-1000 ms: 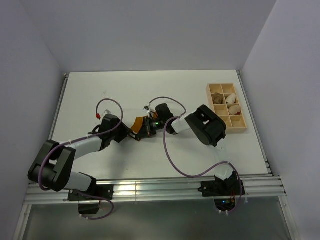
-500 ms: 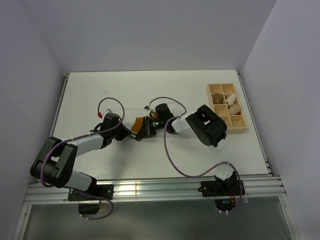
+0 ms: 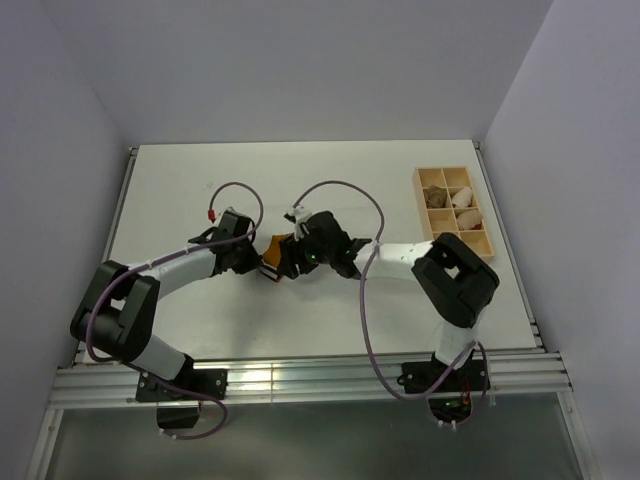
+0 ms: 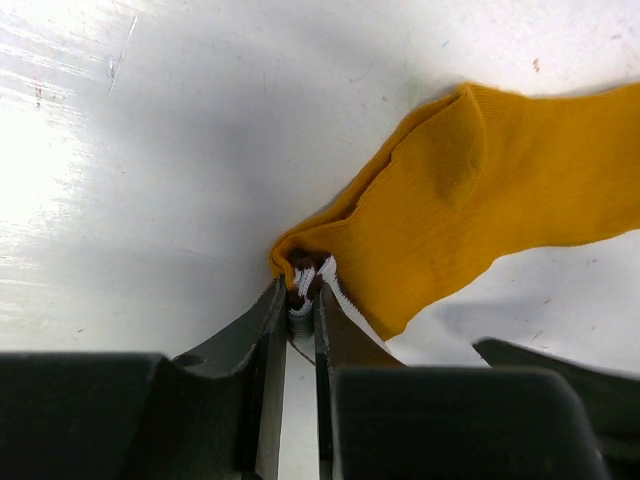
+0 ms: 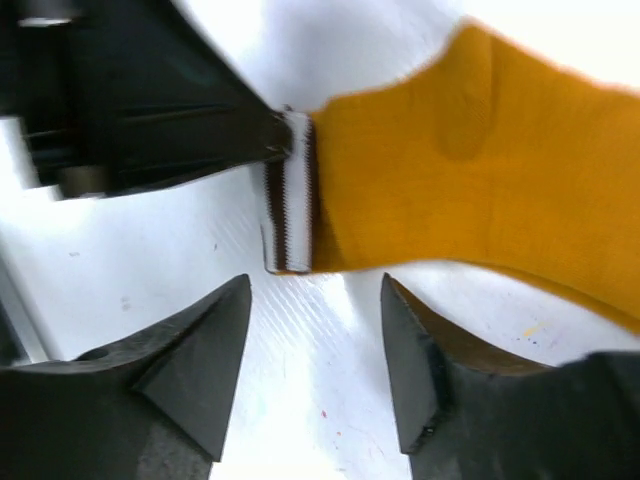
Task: Roll the socks
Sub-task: Roll the sock at the center of the board.
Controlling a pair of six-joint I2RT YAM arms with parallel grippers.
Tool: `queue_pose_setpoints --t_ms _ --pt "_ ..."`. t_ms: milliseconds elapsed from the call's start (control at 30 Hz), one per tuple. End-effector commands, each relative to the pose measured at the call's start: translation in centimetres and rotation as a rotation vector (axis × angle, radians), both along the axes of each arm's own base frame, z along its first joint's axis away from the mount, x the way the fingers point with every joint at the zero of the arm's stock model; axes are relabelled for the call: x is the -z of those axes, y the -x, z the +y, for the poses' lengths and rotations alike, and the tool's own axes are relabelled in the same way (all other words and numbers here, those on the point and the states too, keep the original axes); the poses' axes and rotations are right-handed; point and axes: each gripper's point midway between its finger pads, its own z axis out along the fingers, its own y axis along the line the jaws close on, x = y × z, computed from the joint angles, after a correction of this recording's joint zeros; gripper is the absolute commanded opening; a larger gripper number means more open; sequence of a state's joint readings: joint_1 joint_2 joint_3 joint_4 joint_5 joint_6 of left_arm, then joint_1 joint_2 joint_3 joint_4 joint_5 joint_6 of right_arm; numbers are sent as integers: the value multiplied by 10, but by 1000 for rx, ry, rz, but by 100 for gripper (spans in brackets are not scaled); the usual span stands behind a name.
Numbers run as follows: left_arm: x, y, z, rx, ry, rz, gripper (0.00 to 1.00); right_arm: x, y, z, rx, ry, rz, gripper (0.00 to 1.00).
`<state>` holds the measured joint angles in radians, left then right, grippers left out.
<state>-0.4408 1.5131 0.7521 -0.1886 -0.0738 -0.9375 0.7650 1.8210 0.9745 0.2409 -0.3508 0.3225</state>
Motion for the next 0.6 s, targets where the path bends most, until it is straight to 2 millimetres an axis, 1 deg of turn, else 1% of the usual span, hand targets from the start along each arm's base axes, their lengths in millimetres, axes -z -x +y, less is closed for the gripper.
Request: queue_pose_setpoints --t_ms 0,33,67,133,167,233,267,300,367,400,467,500,567 --pt "2 5 7 50 -94 45 1 -17 -9 -7 6 160 -311 63" --pt "3 5 7 53 -97 49 1 -23 3 5 -25 166 -370 65" --pt "1 3 6 58 -95 49 1 -26 0 2 -9 215 -446 65" --pt "1 4 4 68 -92 55 1 -31 3 10 -14 233 -527 65" --pt "1 3 2 74 -87 57 1 -25 12 17 -51 255 -558 66" --pt "1 3 1 79 -85 66 1 -25 10 20 -37 291 -608 65" --pt "3 4 0 82 -86 73 1 -24 15 25 -63 311 -645 65" --pt "3 4 -1 87 -85 73 1 -19 14 24 -53 343 -670 65" --pt "3 4 -1 90 -84 77 1 -21 16 31 -64 355 -723 64" --pt "3 4 -2 93 -83 79 1 -13 20 35 -82 370 -730 63" --pt "3 4 -2 97 -85 83 1 -12 18 38 -83 402 -764 63" --pt "2 5 -3 100 -82 85 1 -6 22 41 -99 419 -774 63" --pt "1 4 -4 102 -77 85 1 -4 22 43 -105 442 -801 62"
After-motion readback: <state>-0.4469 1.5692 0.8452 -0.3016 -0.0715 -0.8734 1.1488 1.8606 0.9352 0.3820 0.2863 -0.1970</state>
